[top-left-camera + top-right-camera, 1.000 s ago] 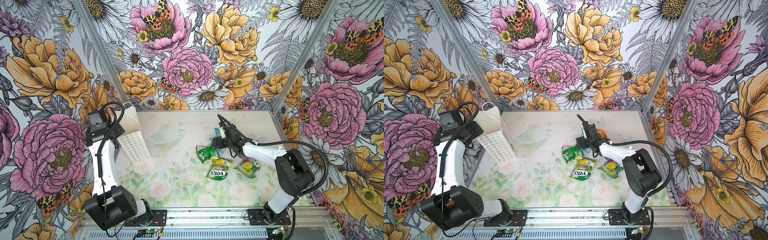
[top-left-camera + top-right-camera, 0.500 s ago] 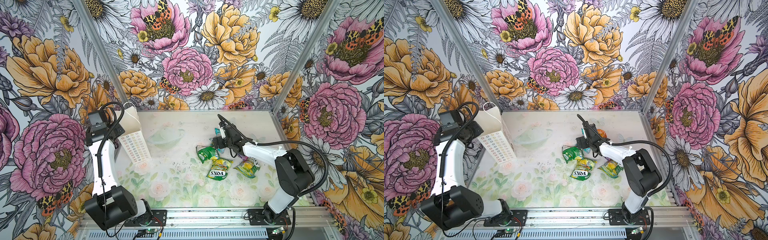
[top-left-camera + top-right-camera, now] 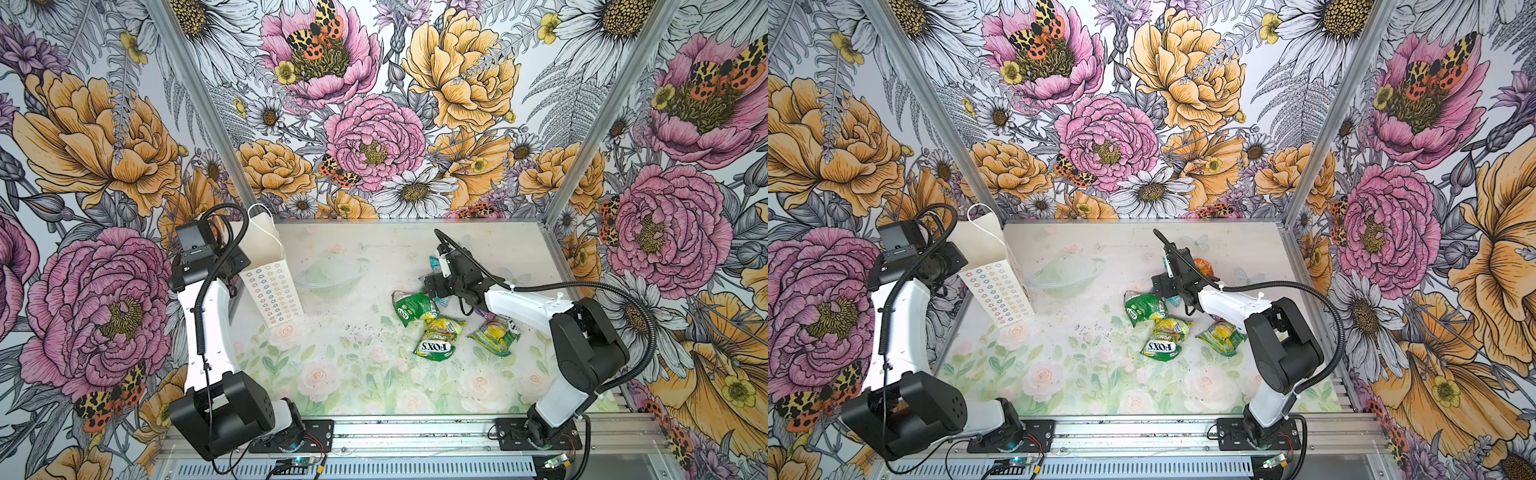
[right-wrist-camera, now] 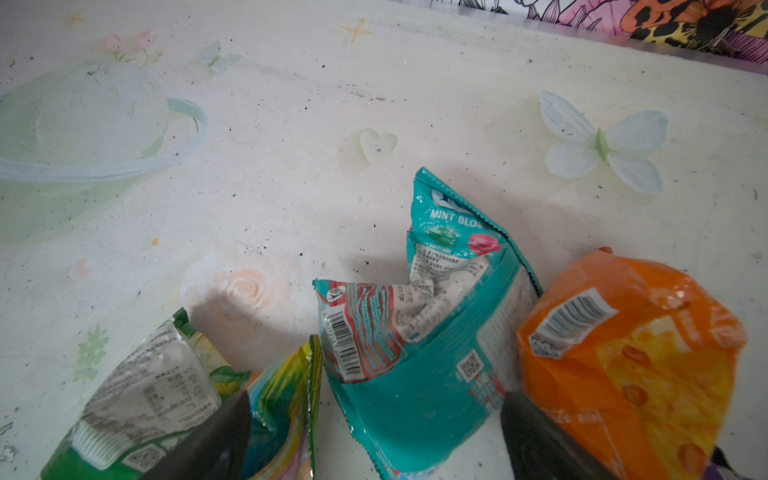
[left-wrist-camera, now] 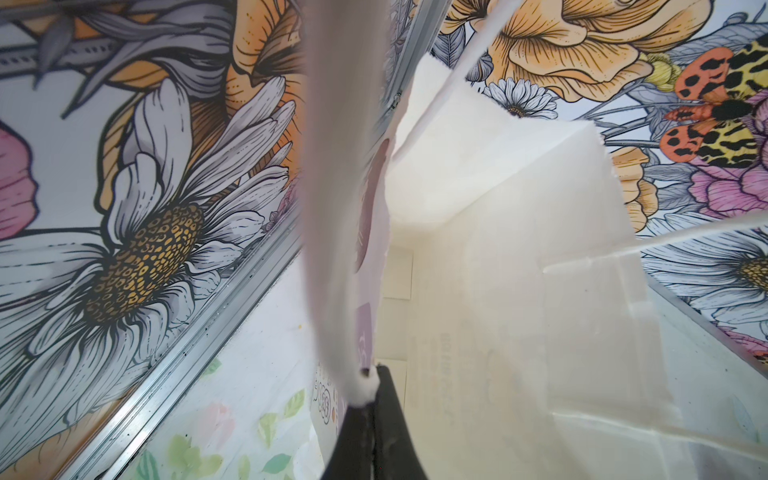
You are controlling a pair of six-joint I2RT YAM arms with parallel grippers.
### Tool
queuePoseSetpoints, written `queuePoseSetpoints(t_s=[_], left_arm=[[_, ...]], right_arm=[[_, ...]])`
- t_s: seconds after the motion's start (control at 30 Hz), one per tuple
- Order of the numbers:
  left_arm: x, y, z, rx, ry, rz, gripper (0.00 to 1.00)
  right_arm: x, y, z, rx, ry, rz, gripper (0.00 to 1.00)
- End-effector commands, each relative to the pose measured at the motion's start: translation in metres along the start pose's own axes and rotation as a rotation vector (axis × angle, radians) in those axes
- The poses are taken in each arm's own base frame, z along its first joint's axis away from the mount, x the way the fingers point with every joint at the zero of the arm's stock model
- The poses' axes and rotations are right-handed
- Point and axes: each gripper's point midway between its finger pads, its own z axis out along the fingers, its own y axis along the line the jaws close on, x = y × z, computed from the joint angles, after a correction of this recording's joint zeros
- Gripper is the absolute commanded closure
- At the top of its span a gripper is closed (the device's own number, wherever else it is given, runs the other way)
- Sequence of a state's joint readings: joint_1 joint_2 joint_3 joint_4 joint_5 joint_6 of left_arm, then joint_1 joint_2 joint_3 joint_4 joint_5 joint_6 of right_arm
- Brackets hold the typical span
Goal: Place the snacks into the paper bag
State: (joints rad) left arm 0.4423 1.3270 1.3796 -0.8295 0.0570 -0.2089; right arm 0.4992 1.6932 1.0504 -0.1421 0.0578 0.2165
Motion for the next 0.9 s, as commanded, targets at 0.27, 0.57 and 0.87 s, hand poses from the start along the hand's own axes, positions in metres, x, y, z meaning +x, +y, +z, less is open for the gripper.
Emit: queuePoseSetpoints(t_s=[0.27, 0.57, 0.87], left_arm=[[-0.002, -0.020, -0.001, 0.118, 0.002, 0.019, 1.00], [-0.006, -0.050, -0.001, 0.245, -0.053, 0.013, 1.00], [0.000, -0.086, -0.003, 0.335, -0.065, 0.032, 1.00]], right_arm=[[-0.003, 0.001, 0.001, 0.013, -0.004, -0.011, 0.05], [0.005, -0.003, 0.006, 0.032, 0.016, -0.011, 0.05], [0.009, -0.010, -0.002, 0.066, 0.007, -0.007, 0.05]])
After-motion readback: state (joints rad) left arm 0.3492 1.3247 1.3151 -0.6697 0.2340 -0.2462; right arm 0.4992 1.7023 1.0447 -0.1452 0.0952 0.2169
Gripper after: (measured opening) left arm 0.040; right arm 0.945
